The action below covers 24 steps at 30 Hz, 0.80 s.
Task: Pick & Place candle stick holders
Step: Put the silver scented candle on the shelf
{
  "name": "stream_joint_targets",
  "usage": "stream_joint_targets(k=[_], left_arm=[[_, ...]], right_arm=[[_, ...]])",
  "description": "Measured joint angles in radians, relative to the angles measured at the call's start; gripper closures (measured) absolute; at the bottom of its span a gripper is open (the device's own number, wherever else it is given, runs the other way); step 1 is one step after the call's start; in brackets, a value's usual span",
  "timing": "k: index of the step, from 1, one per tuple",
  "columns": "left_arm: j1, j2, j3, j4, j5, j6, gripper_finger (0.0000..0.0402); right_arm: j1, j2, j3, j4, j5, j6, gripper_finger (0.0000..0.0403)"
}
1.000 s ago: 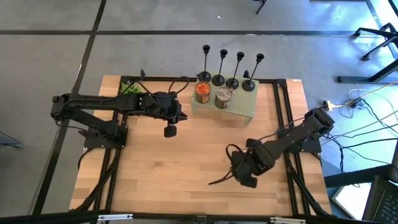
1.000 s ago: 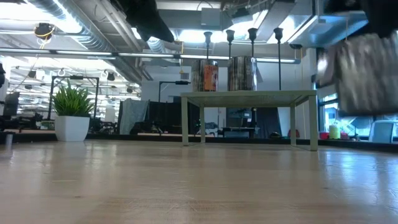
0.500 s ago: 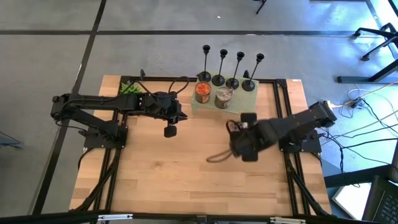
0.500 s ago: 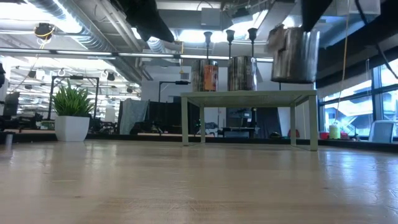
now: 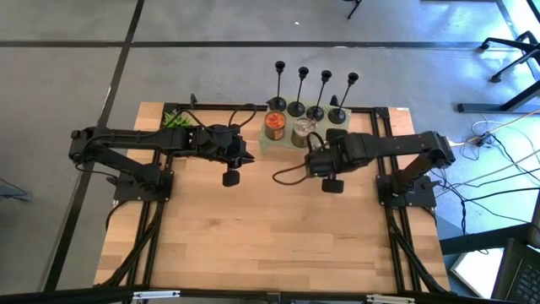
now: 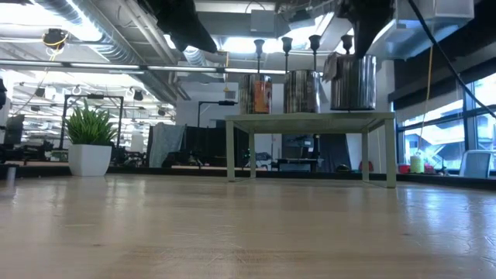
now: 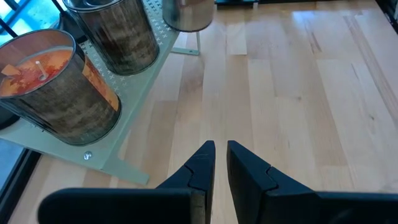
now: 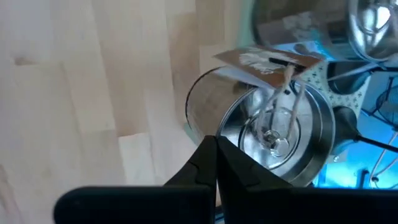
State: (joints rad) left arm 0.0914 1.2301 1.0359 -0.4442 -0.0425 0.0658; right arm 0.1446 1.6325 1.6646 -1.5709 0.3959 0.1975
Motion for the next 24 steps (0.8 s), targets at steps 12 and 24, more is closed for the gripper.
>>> stream_joint_targets(k=[12,24], left_arm=[[0.0,0.0,0.0,0.0,0.001,-0.001,0.0366],[0.0,0.0,0.0,0.0,0.003,-0.001,0.0366]], right_arm=[[-0.111,-0.006,0.0,0.0,0.004,-0.023,0.0401],[-0.202,-0.006,0.0,0.0,-0.008,-0.023,0.0401]])
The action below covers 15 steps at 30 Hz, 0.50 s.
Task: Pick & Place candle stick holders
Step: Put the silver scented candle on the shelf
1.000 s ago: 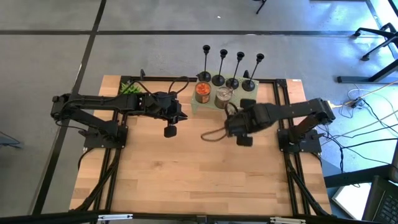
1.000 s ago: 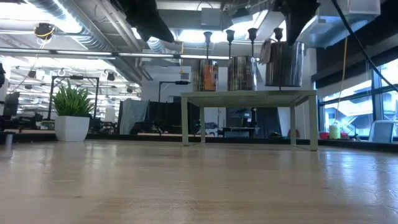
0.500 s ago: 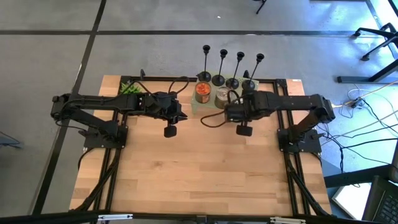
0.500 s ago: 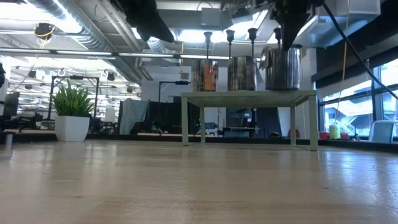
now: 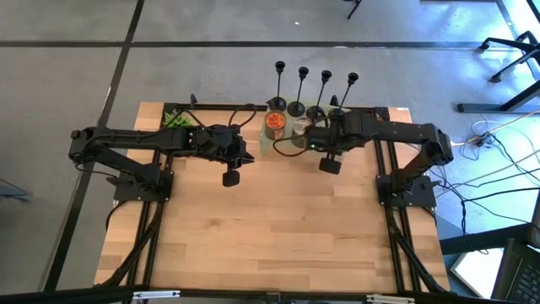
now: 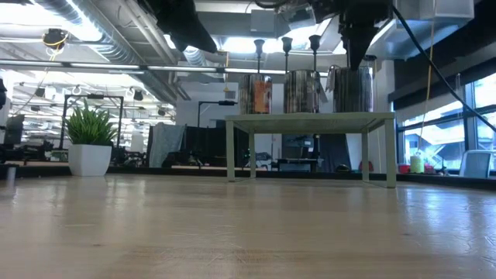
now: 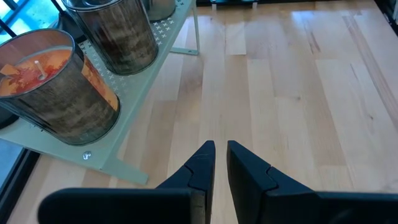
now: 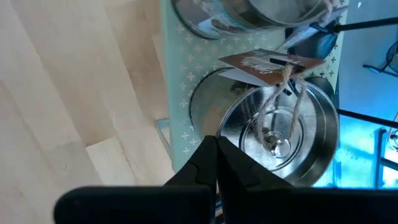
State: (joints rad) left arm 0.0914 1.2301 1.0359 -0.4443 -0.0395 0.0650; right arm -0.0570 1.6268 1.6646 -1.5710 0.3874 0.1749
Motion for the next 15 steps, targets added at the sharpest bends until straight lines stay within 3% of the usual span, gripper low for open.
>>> stream_joint_targets(k=[15], left_arm=[[0.0,0.0,0.0,0.0,0.0,0.0,0.0366]], right_arm=[[-0.015,0.0,0.001,0.0,-0.078,-0.035,0.0401]])
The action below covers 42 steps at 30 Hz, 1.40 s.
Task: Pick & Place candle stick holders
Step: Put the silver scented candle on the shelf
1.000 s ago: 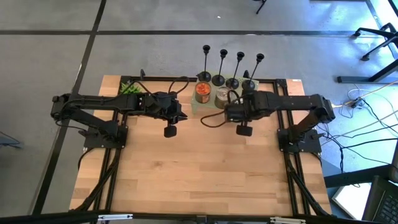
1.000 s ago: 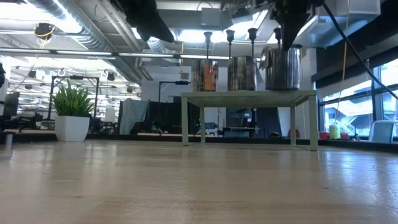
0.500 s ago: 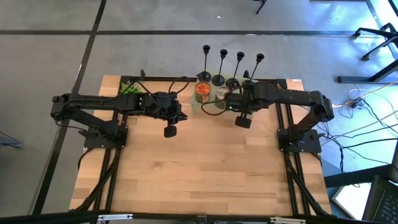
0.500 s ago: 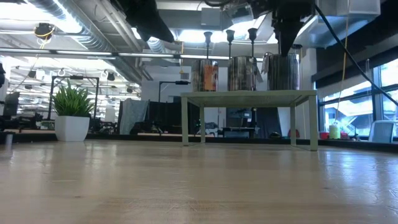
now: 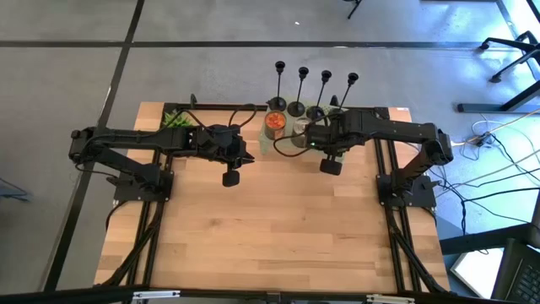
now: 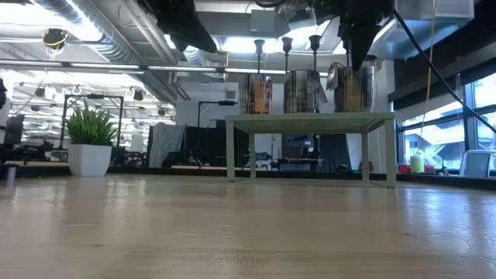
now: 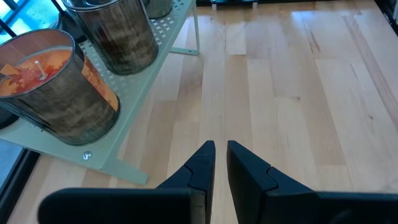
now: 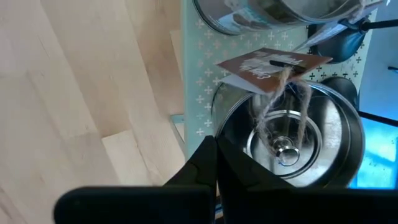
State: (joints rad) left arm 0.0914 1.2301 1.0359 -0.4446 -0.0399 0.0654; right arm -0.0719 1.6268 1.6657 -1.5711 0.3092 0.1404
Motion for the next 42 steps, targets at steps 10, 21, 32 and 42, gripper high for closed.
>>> stream_joint_targets(k=[10,21,32,42], left_arm=[[0.0,0.0,0.0,0.0,0.0,0.0,0.0366],[0.0,0.0,0.0,0.0,0.0,0.0,0.0366],[0.0,0.0,0.0,0.0,0.0,0.0,0.0366],[0.0,0.0,0.0,0.0,-0.001,0.0,0.0366]], right_arm=[[-0.001,0.0,0.0,0.0,0.008,-0.006,0.04],[-0.001,0.0,0.0,0.0,0.005,-0.025,0.04],[-0.001,-0.012,-0.001,0.0,0.033,-0.026,0.04],[-0.006,-0.027,-0.001,0.0,0.019,-0.026,0.04]])
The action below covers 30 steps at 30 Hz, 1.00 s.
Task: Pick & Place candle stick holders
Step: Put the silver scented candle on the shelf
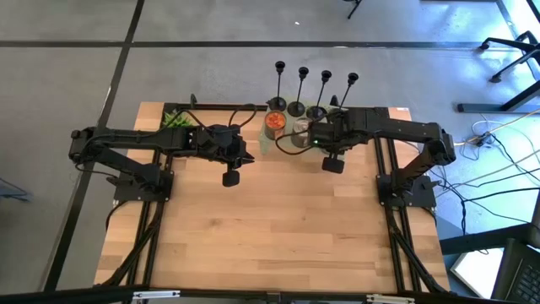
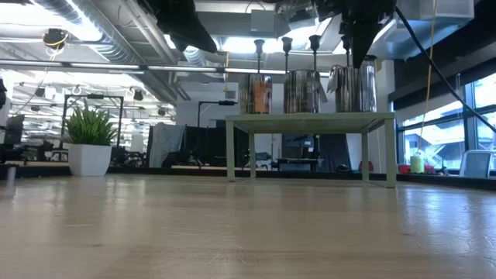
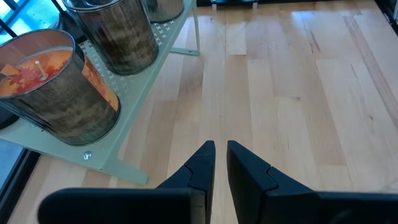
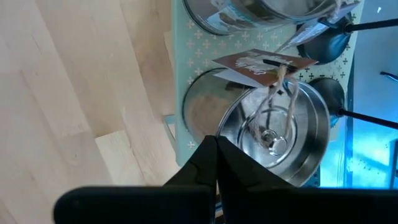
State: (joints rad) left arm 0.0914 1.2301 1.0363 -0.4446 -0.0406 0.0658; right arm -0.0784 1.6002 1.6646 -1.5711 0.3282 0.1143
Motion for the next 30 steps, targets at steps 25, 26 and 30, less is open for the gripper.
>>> stream_joint_targets(k=[25,26,30], left_arm=[[0.0,0.0,0.001,0.0,0.0,0.0,0.0366],[0.0,0.0,0.001,0.0,0.0,0.0,0.0366],[0.0,0.0,0.001,0.0,0.0,0.0,0.0366]], right_arm=[[-0.001,0.0,0.0,0.0,0.033,0.008,0.04],[-0.002,0.0,0.0,0.0,0.035,0.008,0.04],[-0.004,0.0,0.0,0.0,0.034,0.009,0.04]])
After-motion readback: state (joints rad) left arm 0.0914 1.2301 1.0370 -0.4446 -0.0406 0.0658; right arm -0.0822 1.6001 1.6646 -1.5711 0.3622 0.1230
